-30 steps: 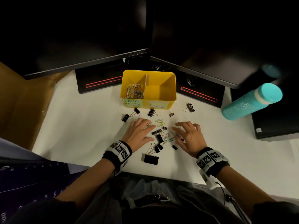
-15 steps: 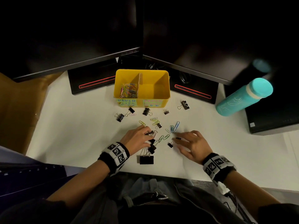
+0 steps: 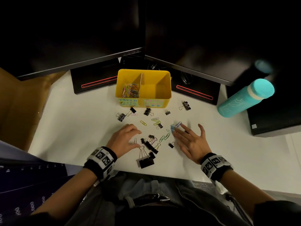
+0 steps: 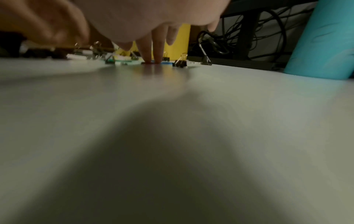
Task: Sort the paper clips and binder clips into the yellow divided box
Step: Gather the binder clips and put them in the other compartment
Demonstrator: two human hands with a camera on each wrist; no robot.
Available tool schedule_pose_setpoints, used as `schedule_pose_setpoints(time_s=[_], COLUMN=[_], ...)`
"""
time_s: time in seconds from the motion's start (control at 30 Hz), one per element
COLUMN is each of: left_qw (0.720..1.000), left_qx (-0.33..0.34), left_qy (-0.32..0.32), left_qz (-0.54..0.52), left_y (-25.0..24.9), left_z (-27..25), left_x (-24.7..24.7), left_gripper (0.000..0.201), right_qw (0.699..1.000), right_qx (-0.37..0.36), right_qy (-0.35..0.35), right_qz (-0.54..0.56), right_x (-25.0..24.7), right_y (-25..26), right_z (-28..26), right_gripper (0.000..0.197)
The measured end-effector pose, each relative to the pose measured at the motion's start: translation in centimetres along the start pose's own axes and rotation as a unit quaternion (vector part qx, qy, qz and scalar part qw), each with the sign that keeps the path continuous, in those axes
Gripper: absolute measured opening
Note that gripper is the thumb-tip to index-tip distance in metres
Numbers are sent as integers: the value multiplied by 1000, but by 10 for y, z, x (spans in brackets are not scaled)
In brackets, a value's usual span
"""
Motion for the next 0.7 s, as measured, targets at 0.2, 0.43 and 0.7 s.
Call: schedule_pose_setpoints(time_s=[0.2,0.43,0.7], left_qw=[998,992,999], left_qx=[-36,-85,-9], left_qy=[26,-56,36], left_qz=[-55,-73,-33], left_y=[14,24,-14], left_z=[-9,13,41], left_x=[8,3,4], left_gripper=[29,32,32], right_qw=[995,999,995], right_qx=[-93,-1,-76], right_qy=[15,54,48], right_qz=[14,8,41], right_x=[1,6,-1], right_y=[31,12,45], right_z=[25,13,30], right_gripper=[43,52,43])
Point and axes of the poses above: each hand's wrist, its own z-axis towards the middle knuckle, its own x-axis out of the palm, y = z × x, the point moved 4 cm from there along z, towards the middle knuckle, and after that the axes turned 3 degrees about z, right-handed, at the moved point
